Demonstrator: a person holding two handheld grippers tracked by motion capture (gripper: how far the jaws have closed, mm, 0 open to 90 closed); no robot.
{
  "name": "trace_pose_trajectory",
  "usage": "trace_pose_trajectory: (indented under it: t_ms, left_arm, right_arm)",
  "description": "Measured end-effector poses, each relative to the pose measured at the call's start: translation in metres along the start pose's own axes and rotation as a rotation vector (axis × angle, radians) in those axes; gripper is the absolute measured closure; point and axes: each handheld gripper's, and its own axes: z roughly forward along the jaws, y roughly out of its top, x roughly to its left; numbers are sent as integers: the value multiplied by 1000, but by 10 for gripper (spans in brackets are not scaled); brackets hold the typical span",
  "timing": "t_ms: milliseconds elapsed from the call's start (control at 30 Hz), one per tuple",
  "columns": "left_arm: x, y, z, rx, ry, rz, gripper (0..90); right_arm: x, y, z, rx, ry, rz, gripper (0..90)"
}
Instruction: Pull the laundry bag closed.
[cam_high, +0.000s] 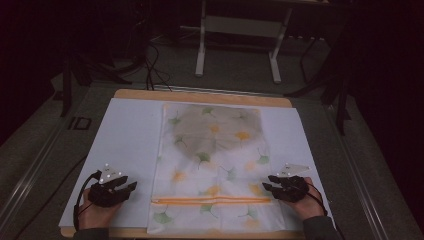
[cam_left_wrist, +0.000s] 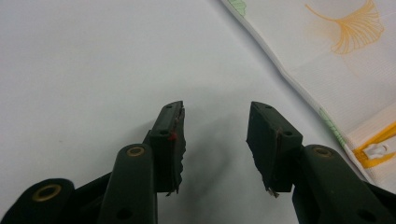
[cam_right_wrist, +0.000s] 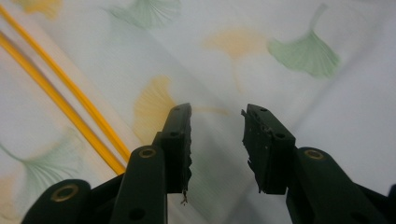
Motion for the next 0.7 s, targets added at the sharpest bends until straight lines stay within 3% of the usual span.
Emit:
trace_pose_trajectory:
  t_ms: [300, 467, 700]
  left_arm:
    - [-2, 1, 2, 6, -9, 14, 577]
    - [-2, 1, 3, 6, -14, 17, 577]
    - [-3, 1, 3, 3, -17, 13, 578]
  right_arm:
    - [15, 28, 10, 5, 59, -61, 603]
    - [31, 48, 22, 5, 103, -113, 604]
    - [48, 64, 36, 12, 140, -158, 602]
